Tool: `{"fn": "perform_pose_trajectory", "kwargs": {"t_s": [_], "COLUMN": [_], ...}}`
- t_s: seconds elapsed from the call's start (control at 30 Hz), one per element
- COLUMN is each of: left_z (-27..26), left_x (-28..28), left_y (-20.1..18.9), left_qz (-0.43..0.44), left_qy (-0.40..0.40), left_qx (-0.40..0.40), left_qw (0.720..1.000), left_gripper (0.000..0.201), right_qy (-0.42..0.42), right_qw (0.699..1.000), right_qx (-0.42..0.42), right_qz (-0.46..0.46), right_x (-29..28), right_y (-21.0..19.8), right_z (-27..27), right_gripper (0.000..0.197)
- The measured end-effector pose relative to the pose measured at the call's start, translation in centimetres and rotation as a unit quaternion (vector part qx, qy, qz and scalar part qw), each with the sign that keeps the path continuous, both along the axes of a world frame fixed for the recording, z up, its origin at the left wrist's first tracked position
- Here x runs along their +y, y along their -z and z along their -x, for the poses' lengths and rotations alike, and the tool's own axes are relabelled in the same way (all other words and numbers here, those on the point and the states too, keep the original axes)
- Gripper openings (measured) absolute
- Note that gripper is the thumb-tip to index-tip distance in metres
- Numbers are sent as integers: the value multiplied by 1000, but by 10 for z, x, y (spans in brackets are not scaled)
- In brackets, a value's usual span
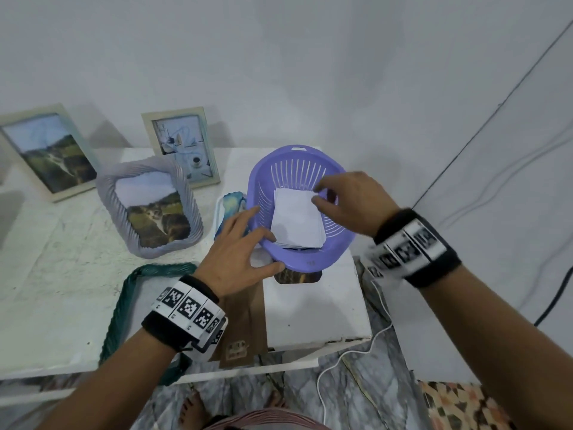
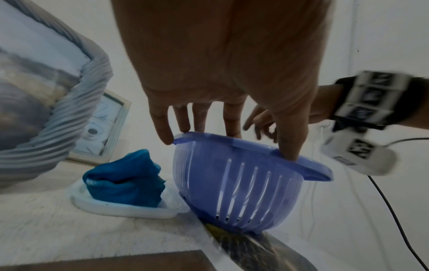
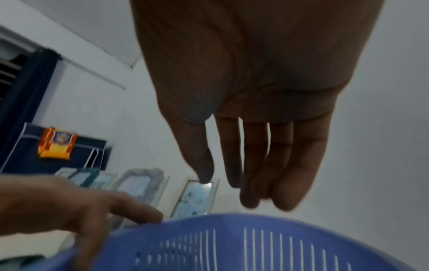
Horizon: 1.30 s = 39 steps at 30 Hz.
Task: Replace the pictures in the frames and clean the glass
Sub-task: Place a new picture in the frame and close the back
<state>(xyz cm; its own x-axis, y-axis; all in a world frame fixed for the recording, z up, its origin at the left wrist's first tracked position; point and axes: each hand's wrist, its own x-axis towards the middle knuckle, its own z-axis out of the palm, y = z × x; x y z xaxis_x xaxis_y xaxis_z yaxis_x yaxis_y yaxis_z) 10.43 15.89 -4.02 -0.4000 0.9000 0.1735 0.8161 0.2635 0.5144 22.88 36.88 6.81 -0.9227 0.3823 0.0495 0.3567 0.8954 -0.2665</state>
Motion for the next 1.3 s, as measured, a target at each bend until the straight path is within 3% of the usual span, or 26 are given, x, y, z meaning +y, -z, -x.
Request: {"fn": "perform_pose_trajectory", "kwargs": {"t_s": [0.1,0.23,0.33,0.5,0.67,0.8,0.93,1.17,1.3], "left_z": [0,-1,0,0,0,1,2,2,4], "left_x": [1,2,1,2,3,3,2,0,-8], "left_y": [3,5,8,11,13,13,15,12,-6], "left_qz": [2,3,-12,-18,-22,-8,-6,-7,-33], "left_qy": [-5,-4,-4,-6,-3,-4,-6,-4,-33], "left_qx": [-4,3,-10,-7,0,-1,2,-4,-91], "left_qw": [1000,1000,1000,1000,1000,1000,1000,1000,995], "left_gripper": [57,57,55,56,55,57,56,58,66], "right_qy": [-35,-58,-86,-103,-75,-58,-65,-29,-9], "right_qw": [988,952,931,904,918,934,928,972,993], "right_qx": [-148,-291,-327,-360,-344,-287,-273,-199,-118], "right_qz": [-38,-81,-136,-204,-181,-203,-247,-119,-6], "right_x": [18,27,30,29,32,31,30,39,37], "right_y": [9,33,51,70,73,65,60,48,21], "right_z": [60,124,143,144,146,149,153,141,125], "right_gripper": [38,39,56,66,81,62,51,42,31]}}
